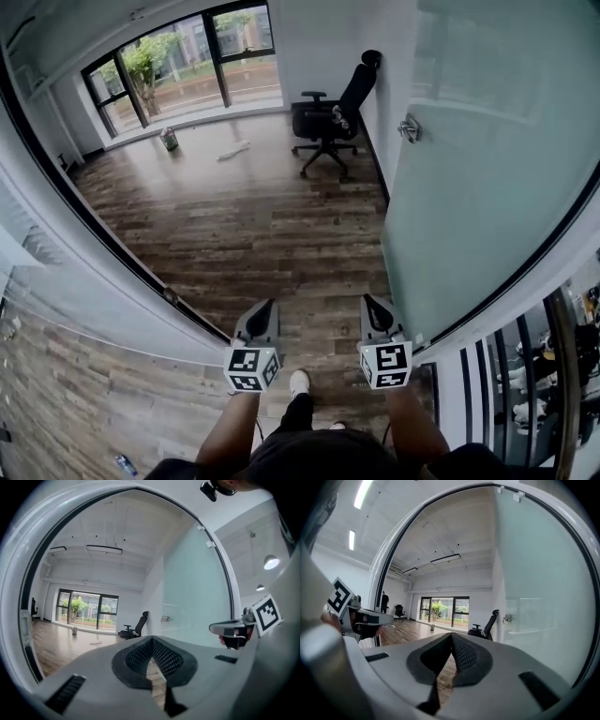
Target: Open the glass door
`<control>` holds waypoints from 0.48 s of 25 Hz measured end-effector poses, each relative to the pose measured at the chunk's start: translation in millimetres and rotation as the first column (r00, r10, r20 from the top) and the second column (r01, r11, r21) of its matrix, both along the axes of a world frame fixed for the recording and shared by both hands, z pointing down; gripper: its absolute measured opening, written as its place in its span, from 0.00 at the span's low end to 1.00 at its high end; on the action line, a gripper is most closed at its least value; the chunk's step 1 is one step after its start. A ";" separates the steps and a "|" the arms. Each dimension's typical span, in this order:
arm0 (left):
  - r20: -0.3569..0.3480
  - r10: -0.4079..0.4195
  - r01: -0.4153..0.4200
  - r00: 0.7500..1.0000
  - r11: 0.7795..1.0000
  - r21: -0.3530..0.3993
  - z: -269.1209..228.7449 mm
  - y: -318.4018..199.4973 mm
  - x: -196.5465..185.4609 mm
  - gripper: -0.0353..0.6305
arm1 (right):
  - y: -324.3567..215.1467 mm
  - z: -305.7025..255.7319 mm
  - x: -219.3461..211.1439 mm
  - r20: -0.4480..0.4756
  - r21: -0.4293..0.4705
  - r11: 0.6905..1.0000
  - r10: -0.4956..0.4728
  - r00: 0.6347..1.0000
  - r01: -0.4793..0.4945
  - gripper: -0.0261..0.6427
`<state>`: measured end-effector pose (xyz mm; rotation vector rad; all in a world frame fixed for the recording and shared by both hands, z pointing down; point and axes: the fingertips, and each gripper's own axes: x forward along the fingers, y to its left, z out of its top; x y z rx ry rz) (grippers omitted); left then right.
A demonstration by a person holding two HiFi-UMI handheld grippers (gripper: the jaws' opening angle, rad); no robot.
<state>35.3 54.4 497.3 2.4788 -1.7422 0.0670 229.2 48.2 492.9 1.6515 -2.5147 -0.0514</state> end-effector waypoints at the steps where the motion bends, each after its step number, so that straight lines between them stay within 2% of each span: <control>1: 0.003 0.000 0.000 1.000 1.000 0.005 -1.3 13.1 3.4 0.06 | 12.0 -1.7 2.6 0.003 0.008 1.000 0.001 1.000 -0.001 0.06; 8: 0.002 0.017 -0.017 1.000 1.000 -0.010 -0.6 101.9 36.2 0.06 | 97.2 -7.1 11.3 0.000 0.016 1.000 0.008 1.000 -0.008 0.06; 12: -0.001 0.020 -0.020 1.000 1.000 -0.020 -3.7 138.5 42.4 0.06 | 133.1 -10.2 16.5 0.011 0.010 1.000 0.013 1.000 -0.013 0.06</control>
